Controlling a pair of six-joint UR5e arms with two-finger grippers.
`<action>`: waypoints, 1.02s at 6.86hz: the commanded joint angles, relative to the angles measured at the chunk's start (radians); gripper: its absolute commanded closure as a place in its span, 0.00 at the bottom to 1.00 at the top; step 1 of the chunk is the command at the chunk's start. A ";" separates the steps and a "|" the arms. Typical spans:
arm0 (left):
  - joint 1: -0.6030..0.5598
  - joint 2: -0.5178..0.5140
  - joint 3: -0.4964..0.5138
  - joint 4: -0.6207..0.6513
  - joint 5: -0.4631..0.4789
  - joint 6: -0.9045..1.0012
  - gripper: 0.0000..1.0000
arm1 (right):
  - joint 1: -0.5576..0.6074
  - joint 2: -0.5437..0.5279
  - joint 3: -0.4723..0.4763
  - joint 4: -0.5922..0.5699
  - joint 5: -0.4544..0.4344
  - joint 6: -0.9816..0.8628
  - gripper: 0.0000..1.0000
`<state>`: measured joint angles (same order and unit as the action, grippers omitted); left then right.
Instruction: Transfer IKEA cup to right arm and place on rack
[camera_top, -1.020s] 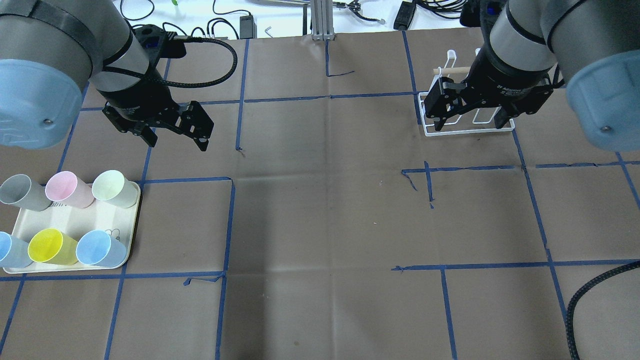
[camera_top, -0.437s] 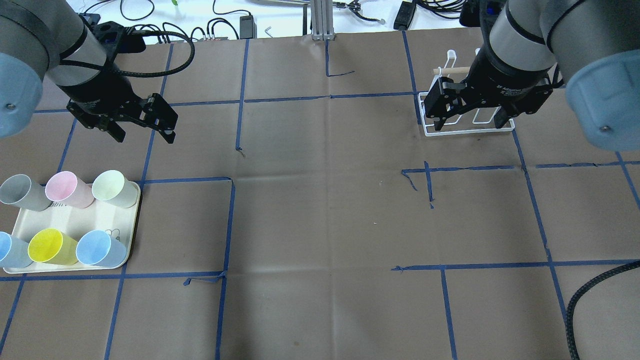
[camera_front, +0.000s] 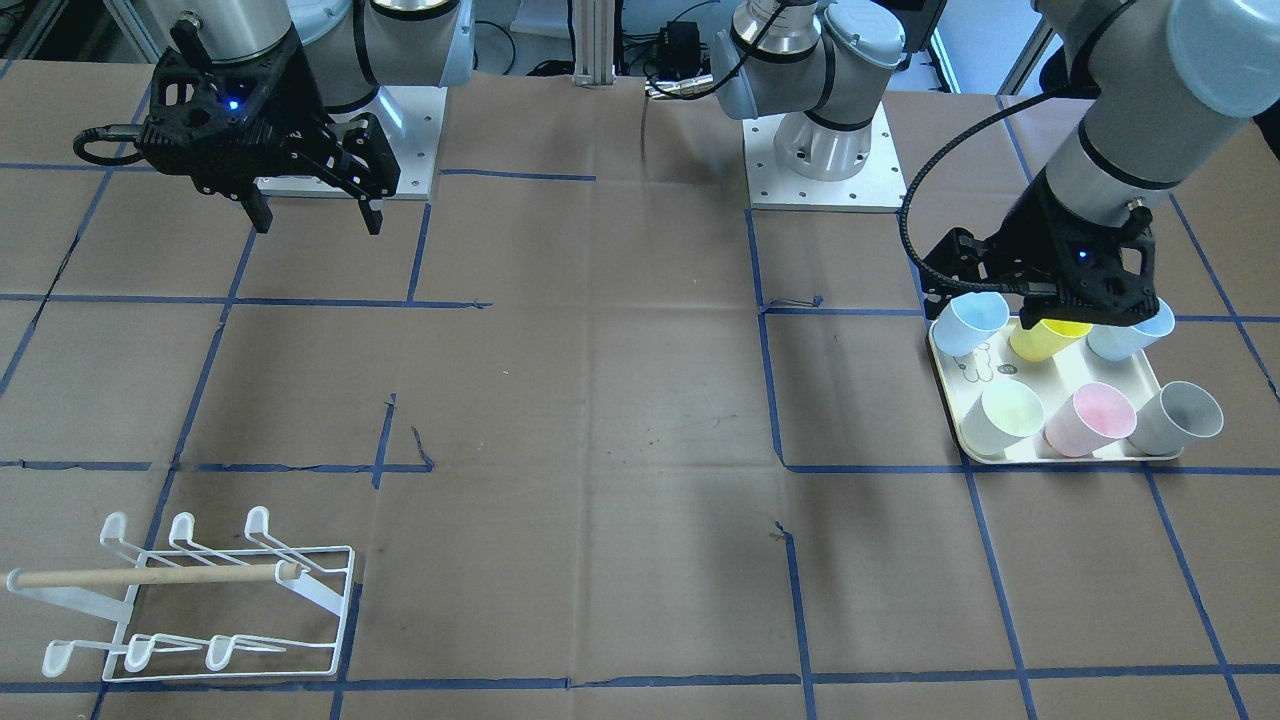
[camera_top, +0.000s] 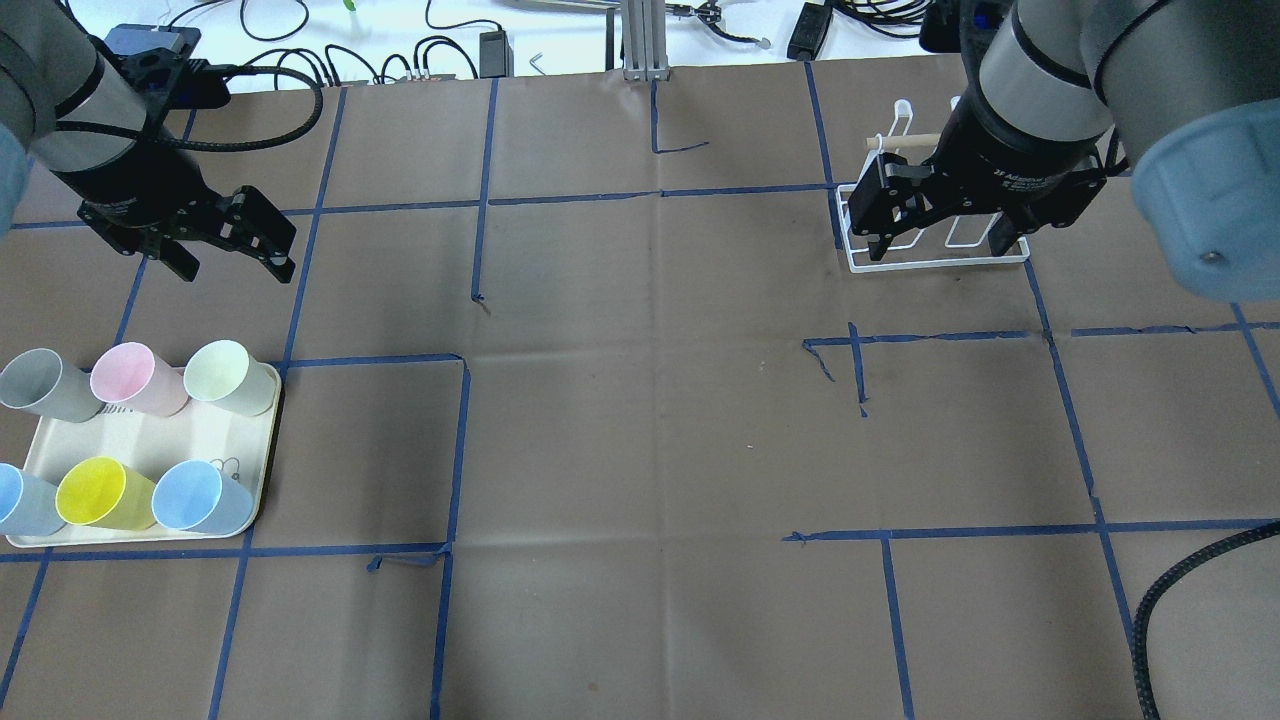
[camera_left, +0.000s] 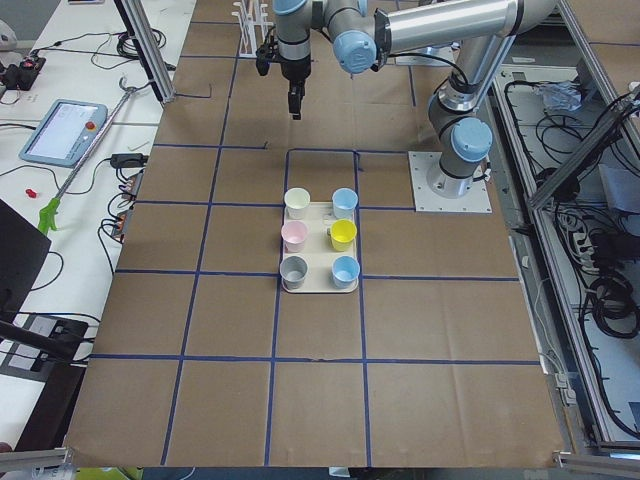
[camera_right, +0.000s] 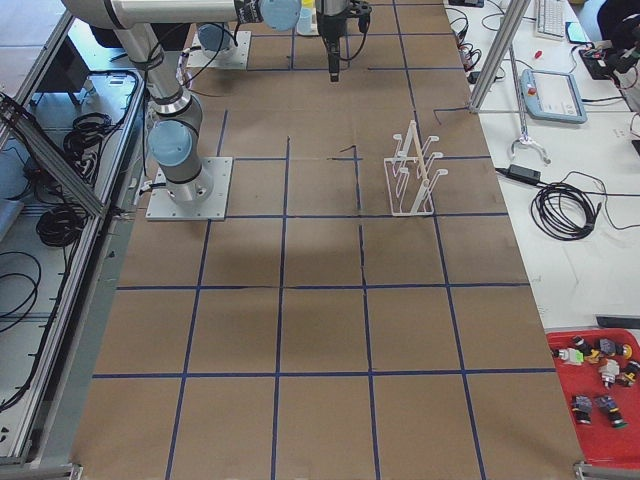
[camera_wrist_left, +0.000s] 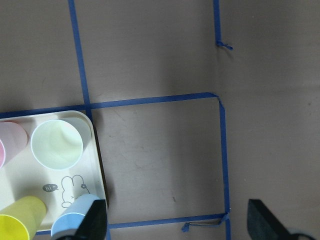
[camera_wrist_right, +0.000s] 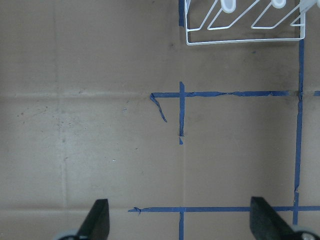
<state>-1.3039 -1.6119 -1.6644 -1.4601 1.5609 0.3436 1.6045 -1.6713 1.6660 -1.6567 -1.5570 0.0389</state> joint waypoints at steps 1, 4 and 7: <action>0.040 -0.066 0.000 0.107 -0.002 0.017 0.00 | -0.002 -0.002 -0.003 0.000 0.000 -0.001 0.00; 0.113 -0.098 -0.006 0.139 -0.008 0.109 0.00 | -0.002 -0.005 -0.002 0.002 -0.002 -0.001 0.00; 0.149 -0.143 -0.127 0.312 -0.008 0.158 0.01 | -0.002 0.002 0.000 0.000 -0.002 -0.002 0.00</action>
<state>-1.1626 -1.7413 -1.7360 -1.2250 1.5532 0.4911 1.6025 -1.6721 1.6695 -1.6549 -1.5579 0.0379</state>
